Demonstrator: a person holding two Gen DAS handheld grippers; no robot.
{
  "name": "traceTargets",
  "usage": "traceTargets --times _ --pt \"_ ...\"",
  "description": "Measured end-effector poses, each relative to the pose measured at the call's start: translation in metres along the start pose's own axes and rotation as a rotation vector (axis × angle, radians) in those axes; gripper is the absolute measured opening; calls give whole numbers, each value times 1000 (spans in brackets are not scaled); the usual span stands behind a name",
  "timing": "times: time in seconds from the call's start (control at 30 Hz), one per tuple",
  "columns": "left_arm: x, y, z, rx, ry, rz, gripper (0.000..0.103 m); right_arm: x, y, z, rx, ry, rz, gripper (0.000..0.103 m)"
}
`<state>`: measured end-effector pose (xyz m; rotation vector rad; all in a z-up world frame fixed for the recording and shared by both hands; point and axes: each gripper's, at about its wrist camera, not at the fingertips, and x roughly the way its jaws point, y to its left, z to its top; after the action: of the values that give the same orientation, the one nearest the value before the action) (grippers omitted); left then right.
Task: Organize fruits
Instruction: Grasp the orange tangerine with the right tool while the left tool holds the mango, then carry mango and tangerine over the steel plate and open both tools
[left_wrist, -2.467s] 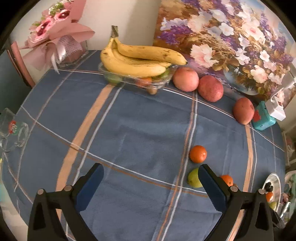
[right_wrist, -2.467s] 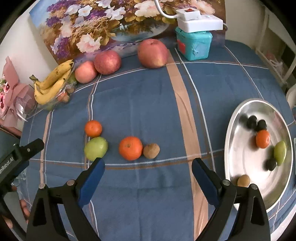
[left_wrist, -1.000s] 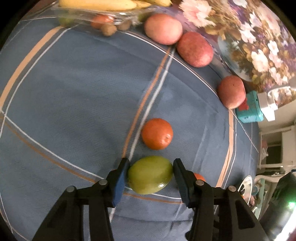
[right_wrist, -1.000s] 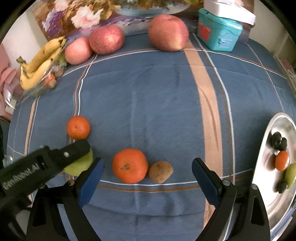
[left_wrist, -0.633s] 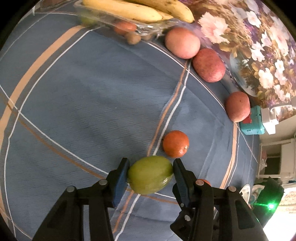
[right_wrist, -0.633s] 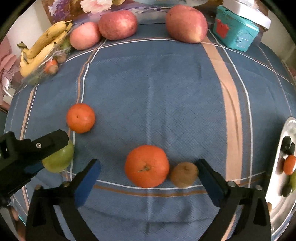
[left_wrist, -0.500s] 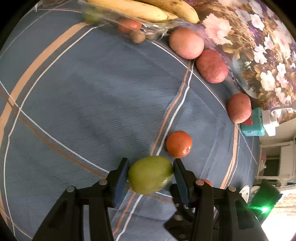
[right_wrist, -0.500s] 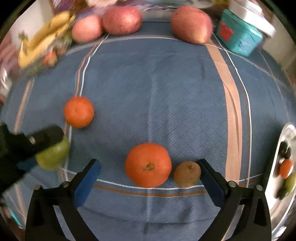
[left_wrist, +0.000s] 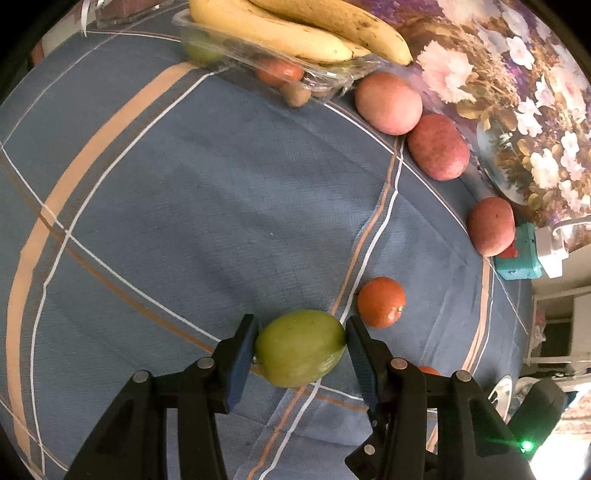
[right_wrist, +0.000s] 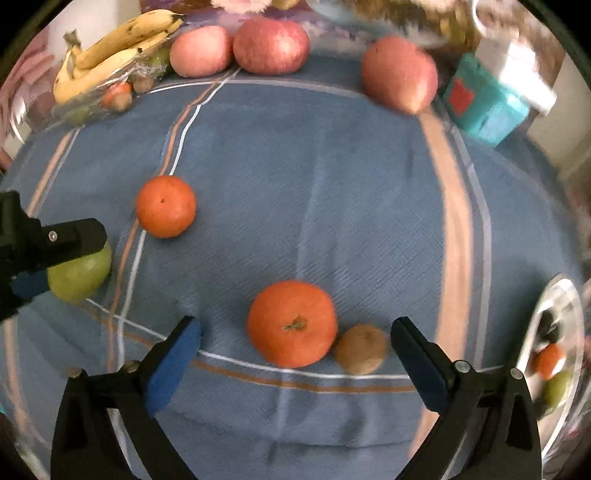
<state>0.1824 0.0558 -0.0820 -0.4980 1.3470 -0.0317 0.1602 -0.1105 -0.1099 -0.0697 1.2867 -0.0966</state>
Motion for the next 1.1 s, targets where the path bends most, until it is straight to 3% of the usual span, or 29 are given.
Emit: traceTargets --times 0.03,0.1,0.27,0.57,0.77,1.1 --pt "0 -1 0 0 1 -2 52 -4 3 -1 -27 -17 -41 98" --pt "1 -3 0 0 3 -8 52 -10 7 -2 -53 -33 -57 74" --pt "-1 -3 0 1 1 -13 52 -14 7 -6 -40 2 19 41" --pt "-6 -7 -1 6 -13 -11 52 -50 -13 -4 23 -63 109 40" --pt "-13 -16 -7 30 -28 -13 52 -79 -18 -3 16 -97 88 40" --pt "-24 -46 -24 105 -61 5 52 -79 -47 -14 47 -100 84 40"
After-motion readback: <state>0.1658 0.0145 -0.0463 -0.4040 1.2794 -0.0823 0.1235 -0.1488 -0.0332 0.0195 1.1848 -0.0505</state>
